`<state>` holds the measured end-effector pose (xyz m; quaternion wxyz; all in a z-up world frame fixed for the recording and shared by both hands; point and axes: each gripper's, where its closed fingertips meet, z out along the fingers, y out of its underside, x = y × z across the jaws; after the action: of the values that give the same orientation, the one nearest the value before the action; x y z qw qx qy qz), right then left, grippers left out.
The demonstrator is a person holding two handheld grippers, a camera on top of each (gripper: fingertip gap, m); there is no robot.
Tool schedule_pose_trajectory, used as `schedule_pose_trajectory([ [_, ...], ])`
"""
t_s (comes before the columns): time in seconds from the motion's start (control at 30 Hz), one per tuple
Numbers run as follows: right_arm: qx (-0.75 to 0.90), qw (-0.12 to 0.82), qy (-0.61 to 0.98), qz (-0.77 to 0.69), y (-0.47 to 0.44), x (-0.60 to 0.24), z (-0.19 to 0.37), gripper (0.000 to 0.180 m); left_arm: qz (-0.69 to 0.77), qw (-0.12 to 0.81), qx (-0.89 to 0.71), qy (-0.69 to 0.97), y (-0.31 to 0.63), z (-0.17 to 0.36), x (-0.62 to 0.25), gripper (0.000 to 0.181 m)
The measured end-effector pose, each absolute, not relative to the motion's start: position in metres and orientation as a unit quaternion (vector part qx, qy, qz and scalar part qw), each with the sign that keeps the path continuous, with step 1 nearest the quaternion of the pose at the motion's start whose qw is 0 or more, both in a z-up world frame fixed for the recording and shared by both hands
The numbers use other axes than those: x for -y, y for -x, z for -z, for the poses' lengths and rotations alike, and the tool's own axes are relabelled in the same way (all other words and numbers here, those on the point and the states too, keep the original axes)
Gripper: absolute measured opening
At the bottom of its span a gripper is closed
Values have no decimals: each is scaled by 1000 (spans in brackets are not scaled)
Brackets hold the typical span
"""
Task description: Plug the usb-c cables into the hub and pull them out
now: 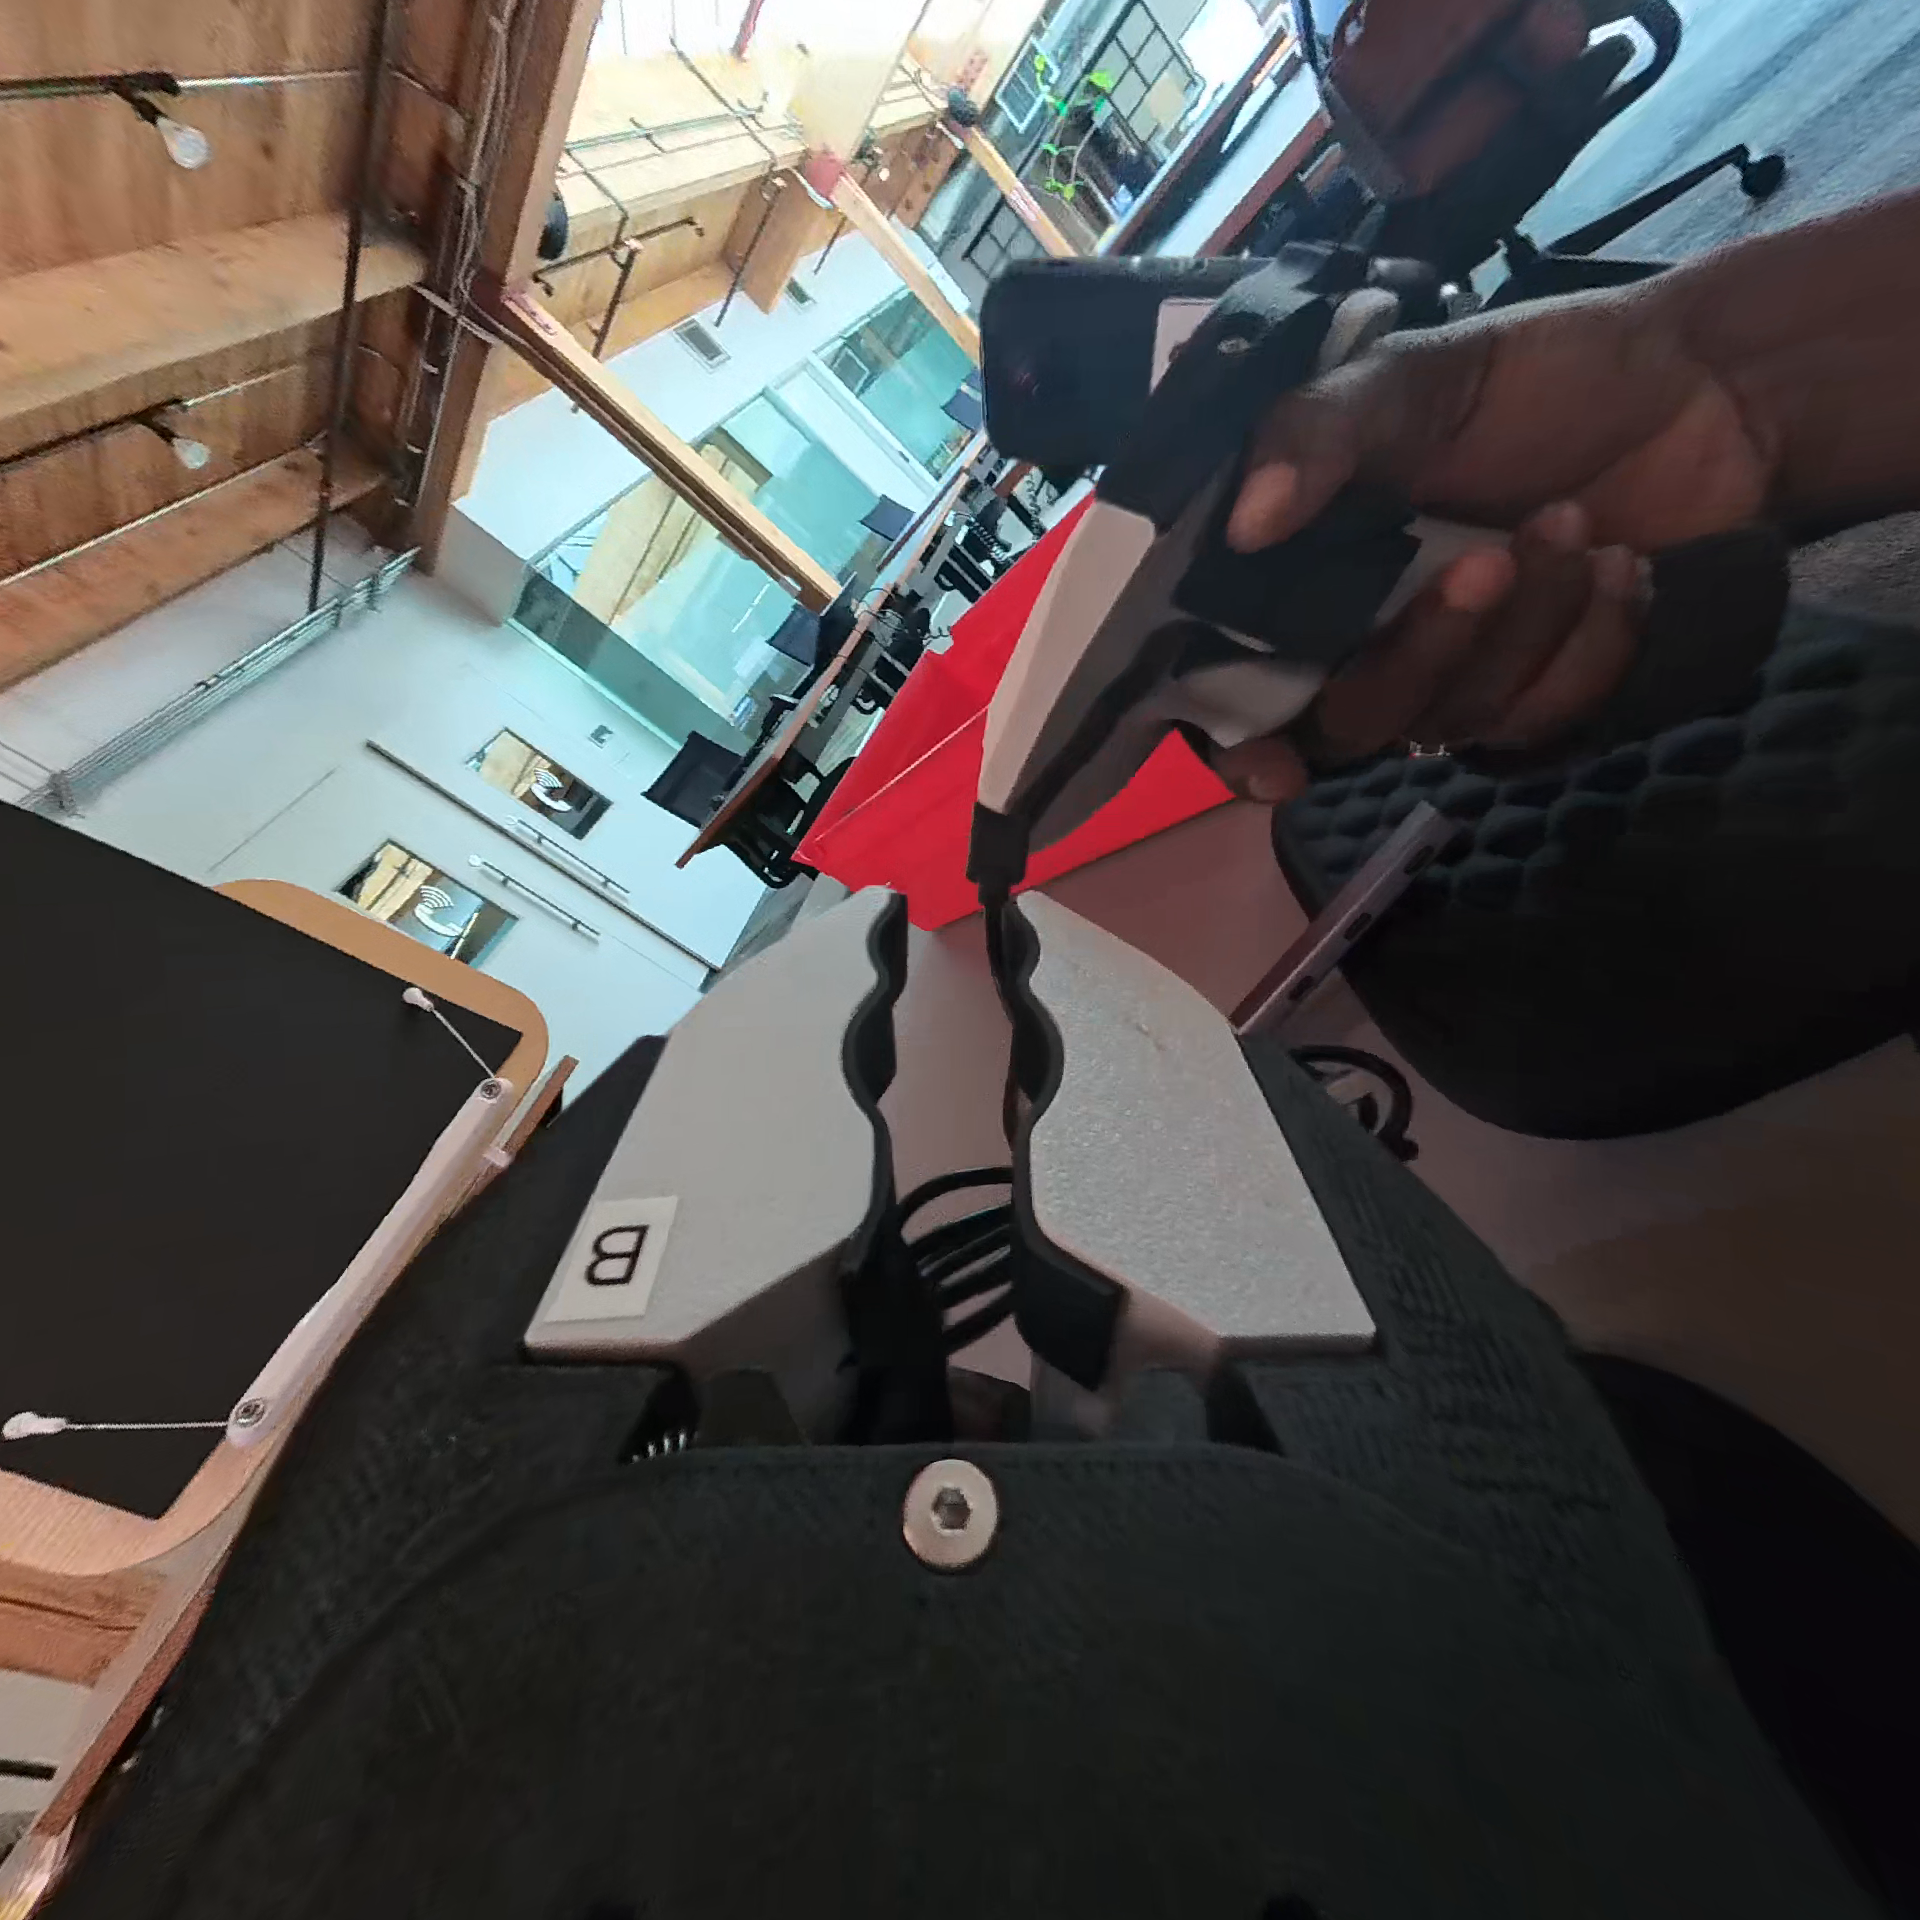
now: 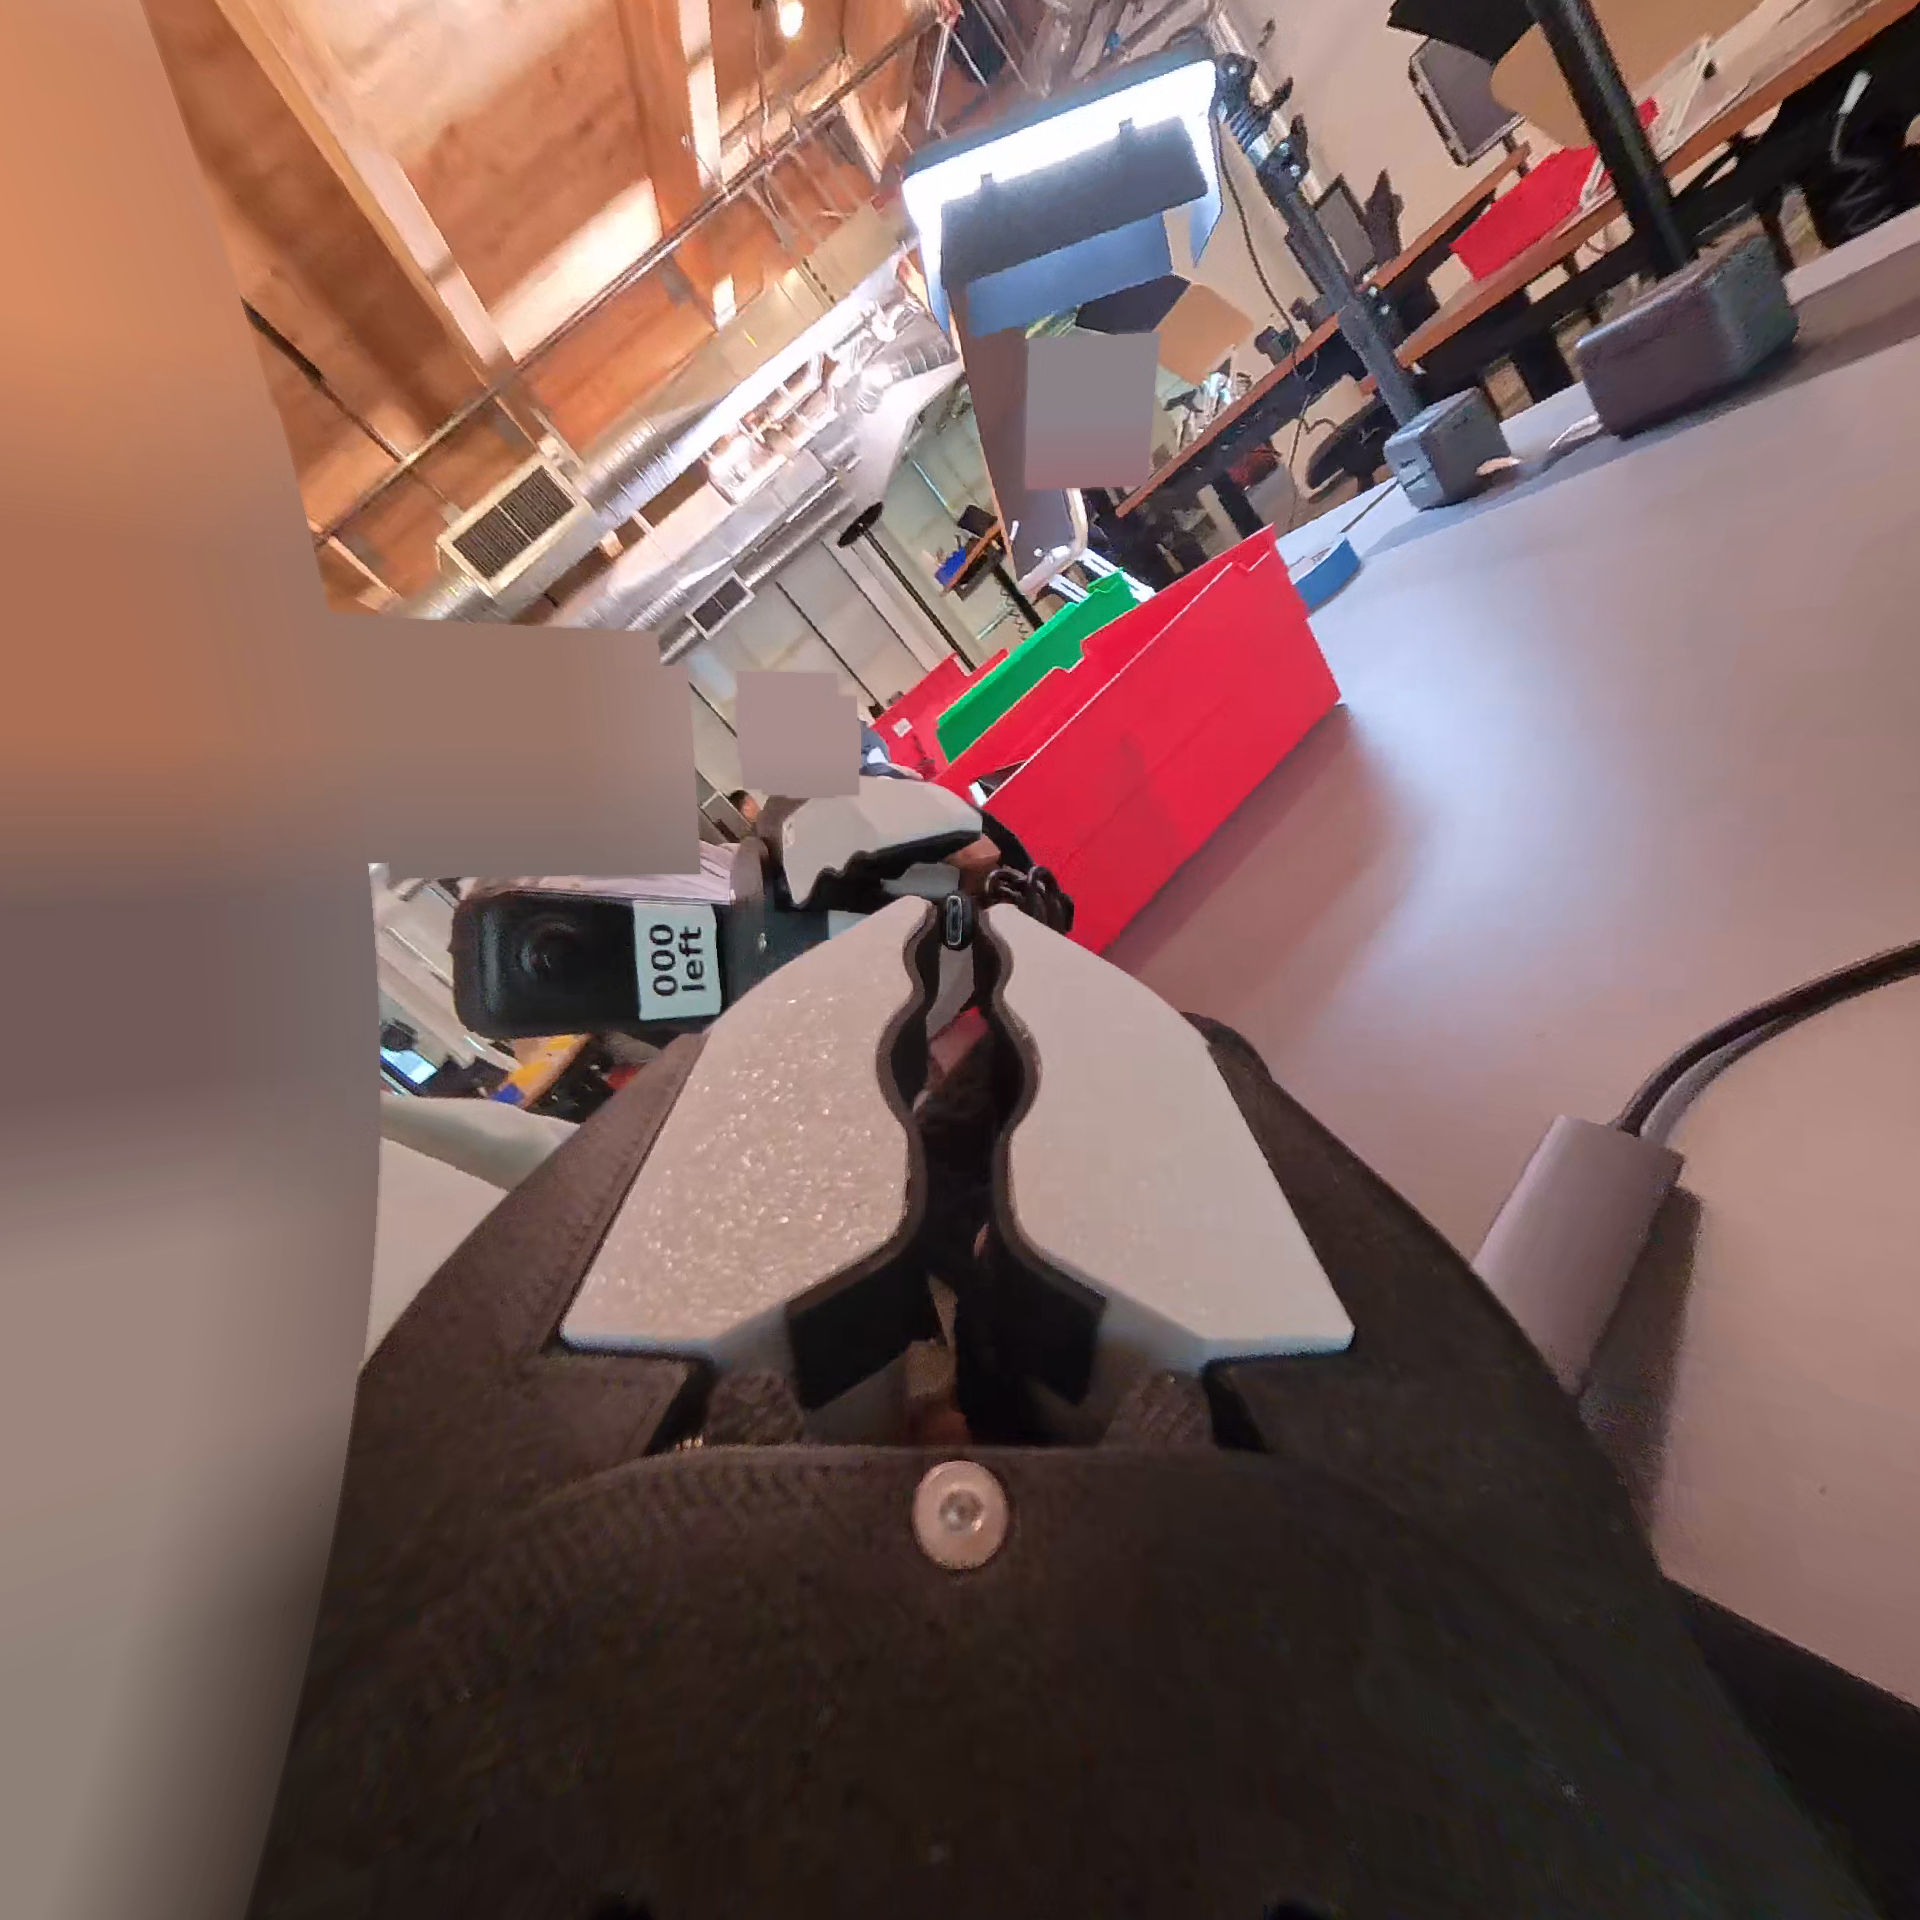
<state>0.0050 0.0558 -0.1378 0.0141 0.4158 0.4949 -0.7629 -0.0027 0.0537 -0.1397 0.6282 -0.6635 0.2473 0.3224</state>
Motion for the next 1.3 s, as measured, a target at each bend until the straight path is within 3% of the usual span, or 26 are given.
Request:
schedule_pose_trajectory([
  [0.37,-481,3,-437,760,2,-52,142,5,-314,600,-222,702,9,150,-58,23],
  [0.83,-497,6,-428,755,0,-46,144,5,-270,603,-222,717,3,153,-56,11],
  [0.9,-519,-27,-409,750,-3,-51,140,7,-274,598,-215,722,6,154,-57,11],
  [1.0,-572,-117,-380,718,-13,-74,134,28,-287,582,-203,733,15,158,-55,10],
  [1.13,-748,-252,-283,545,-42,-98,168,54,-293,578,-203,735,16,159,-55,11],
  [1.3,-858,-281,-193,385,-58,-114,223,47,-293,574,-205,737,16,161,-55,10],
])
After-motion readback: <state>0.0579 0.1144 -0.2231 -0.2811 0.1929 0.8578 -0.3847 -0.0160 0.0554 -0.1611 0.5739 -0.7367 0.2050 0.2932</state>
